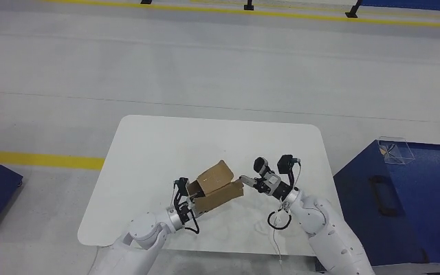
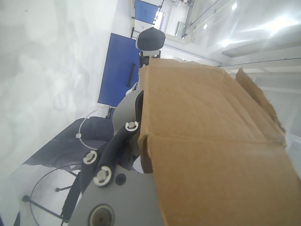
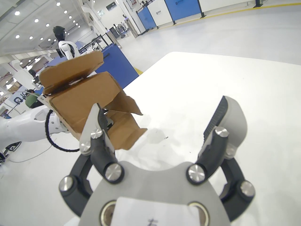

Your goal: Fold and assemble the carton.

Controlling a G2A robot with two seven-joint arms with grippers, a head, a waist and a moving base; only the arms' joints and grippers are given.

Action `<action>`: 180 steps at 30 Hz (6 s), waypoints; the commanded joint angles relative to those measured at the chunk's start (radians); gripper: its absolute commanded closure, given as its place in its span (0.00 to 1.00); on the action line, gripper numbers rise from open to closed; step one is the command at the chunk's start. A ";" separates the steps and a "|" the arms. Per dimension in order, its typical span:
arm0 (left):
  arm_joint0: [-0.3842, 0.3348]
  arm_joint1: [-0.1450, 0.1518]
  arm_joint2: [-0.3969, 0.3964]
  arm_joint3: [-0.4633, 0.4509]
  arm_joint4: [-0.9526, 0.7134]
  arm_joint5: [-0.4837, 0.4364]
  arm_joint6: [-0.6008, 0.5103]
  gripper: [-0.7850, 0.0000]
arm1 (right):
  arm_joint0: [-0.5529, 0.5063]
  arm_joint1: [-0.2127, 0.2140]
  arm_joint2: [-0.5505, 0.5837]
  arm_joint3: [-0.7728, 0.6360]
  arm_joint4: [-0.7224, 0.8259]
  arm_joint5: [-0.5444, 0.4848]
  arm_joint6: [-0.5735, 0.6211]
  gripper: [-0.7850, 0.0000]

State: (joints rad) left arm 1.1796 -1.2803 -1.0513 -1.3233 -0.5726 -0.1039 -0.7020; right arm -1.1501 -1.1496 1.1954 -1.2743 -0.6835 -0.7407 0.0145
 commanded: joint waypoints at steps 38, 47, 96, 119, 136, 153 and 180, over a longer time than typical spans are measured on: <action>0.018 -0.009 -0.003 0.020 0.061 -0.118 -0.009 1.00 | -0.016 -0.023 -0.048 -0.062 -0.208 0.193 -0.120 0.00; 0.032 -0.008 -0.001 -0.008 0.109 -0.114 0.013 1.00 | 0.056 -0.050 -0.124 -0.011 -0.491 0.440 -0.274 0.00; 0.059 -0.013 -0.025 -0.010 0.083 -0.112 0.000 1.00 | 0.000 -0.078 -0.080 0.081 0.047 0.042 0.072 0.00; 0.052 -0.014 -0.016 -0.002 0.119 -0.111 -0.001 1.00 | 0.005 -0.070 -0.070 -0.014 0.062 0.071 0.197 0.00; 0.036 -0.022 0.006 0.015 0.138 -0.117 0.013 1.00 | -0.005 -0.064 -0.047 -0.058 0.053 0.076 0.203 0.00; 0.033 -0.023 -0.009 0.022 0.005 -0.073 -0.095 1.00 | -0.009 -0.067 -0.045 -0.059 0.099 0.098 0.188 0.00; 0.050 -0.019 -0.027 0.015 -0.010 -0.073 -0.103 1.00 | -0.016 -0.066 -0.047 -0.048 0.123 0.106 0.233 0.00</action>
State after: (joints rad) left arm 1.2304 -1.2992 -1.0776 -1.3108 -0.5820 -0.1743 -0.8059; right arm -1.1654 -1.2161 1.1495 -1.3235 -0.5628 -0.6372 0.2332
